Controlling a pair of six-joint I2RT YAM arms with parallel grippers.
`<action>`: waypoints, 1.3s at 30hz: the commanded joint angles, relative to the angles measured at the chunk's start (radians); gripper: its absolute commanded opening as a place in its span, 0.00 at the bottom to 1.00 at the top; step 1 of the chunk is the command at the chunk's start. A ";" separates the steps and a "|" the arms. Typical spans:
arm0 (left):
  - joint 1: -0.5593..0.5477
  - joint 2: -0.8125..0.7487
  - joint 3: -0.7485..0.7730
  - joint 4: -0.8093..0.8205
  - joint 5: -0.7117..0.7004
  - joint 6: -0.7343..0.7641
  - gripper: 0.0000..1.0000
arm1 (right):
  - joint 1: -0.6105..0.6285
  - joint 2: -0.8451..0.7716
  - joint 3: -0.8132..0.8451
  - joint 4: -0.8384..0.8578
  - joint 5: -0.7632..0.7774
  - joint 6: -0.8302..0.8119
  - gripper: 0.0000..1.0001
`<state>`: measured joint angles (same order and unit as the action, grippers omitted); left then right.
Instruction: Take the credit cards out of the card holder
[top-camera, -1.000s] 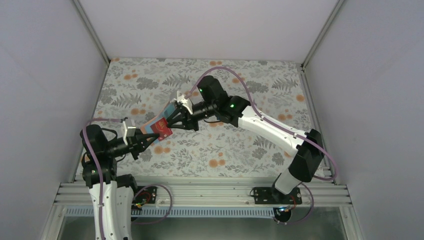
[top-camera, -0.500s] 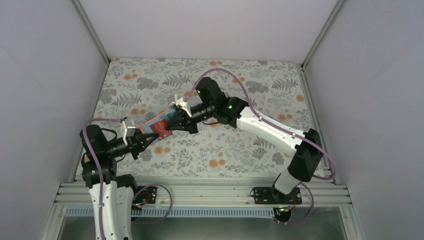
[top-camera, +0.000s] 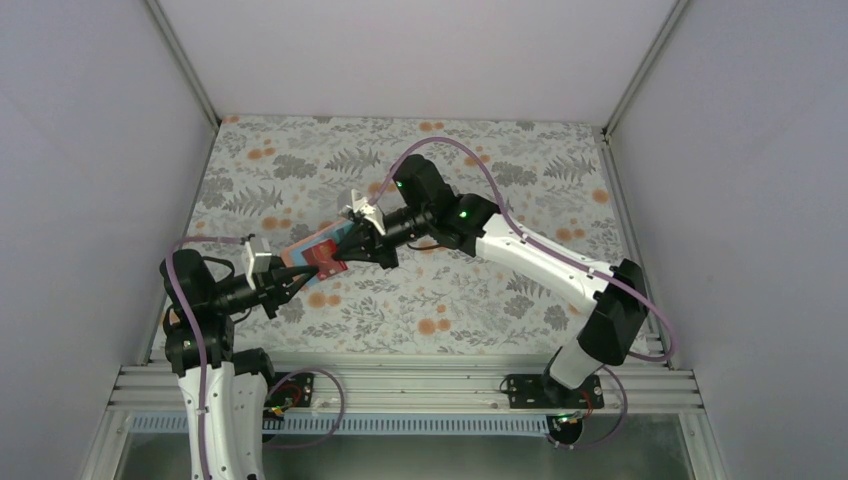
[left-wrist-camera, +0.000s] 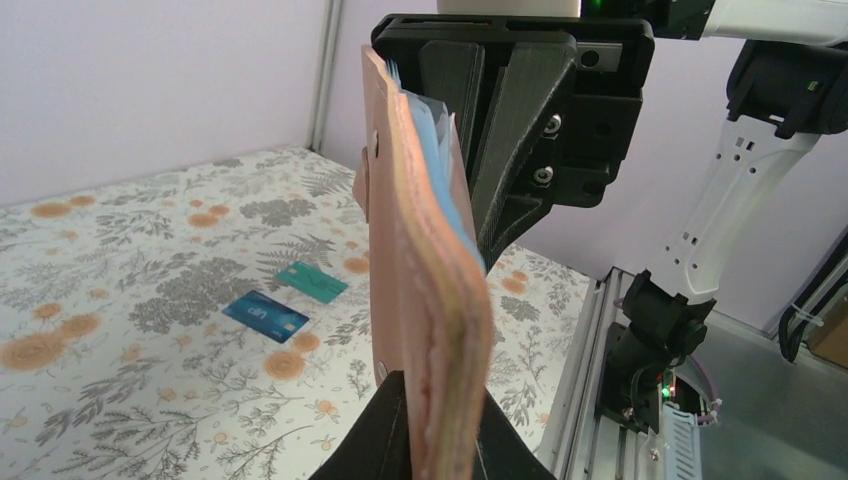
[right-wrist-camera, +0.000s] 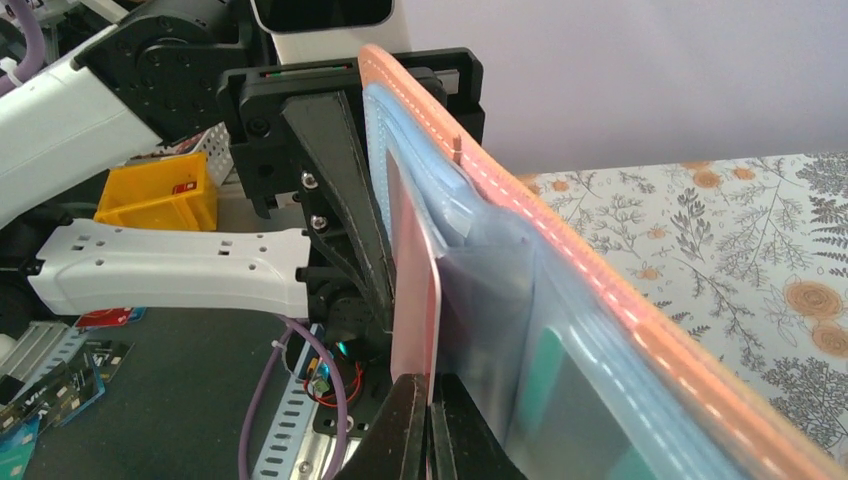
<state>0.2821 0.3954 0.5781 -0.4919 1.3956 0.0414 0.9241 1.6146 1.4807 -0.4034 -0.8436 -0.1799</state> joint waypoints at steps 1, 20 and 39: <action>-0.004 -0.014 0.015 0.028 0.052 0.018 0.12 | -0.009 -0.027 0.026 -0.041 0.071 -0.032 0.04; -0.004 -0.027 0.021 -0.006 0.057 0.023 0.15 | -0.015 -0.042 0.043 -0.104 0.159 -0.050 0.04; -0.004 -0.011 0.020 0.018 0.042 -0.004 0.03 | -0.017 -0.068 0.024 -0.113 0.175 -0.070 0.04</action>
<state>0.2825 0.3878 0.5781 -0.4950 1.3914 0.0322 0.9234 1.5753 1.4944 -0.5171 -0.7483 -0.2241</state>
